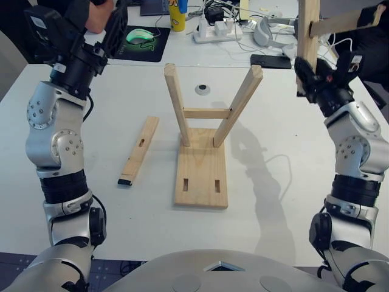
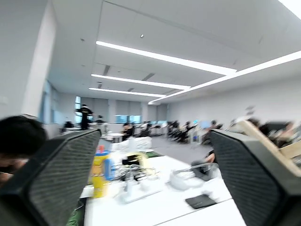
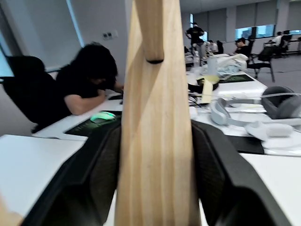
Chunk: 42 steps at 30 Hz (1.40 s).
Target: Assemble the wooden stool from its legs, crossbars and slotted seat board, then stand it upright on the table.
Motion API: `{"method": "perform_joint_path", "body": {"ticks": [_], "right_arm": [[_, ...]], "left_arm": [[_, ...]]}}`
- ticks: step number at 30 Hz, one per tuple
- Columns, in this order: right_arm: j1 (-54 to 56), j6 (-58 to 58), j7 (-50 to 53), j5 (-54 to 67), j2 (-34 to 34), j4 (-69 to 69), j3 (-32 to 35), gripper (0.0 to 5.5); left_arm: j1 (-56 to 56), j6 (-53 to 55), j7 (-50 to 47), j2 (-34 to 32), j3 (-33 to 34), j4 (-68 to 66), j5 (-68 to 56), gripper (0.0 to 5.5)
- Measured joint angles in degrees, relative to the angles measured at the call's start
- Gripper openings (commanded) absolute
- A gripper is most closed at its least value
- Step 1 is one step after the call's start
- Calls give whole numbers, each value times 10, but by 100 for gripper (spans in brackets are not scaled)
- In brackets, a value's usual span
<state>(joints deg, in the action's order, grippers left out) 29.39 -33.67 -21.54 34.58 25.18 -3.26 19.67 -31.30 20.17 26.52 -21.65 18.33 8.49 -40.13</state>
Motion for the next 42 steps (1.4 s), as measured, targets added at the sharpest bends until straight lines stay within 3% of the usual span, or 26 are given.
{"method": "perform_joint_path", "body": {"ticks": [6, 14, 21, 32, 42], "right_arm": [[54, -98, -38, 182, -16, -24, 23, 207], [48, -259, -75, 427, -1, -97, 6, 207], [-20, -294, -110, 452, 8, -130, -47, 207], [-73, -300, -156, 452, 46, -161, -72, 207], [-75, -299, -179, 451, 60, -161, -81, 207]], "left_arm": [[-56, 166, 31, 10, 51, -65, -253, 540], [-108, 294, 76, 5, 38, -118, -377, 540], [-147, 351, 108, 4, -1, -145, -380, 540], [-153, 395, 111, 3, -9, -145, -384, 540], [-149, 430, 111, -6, -15, -125, -384, 404]]}}
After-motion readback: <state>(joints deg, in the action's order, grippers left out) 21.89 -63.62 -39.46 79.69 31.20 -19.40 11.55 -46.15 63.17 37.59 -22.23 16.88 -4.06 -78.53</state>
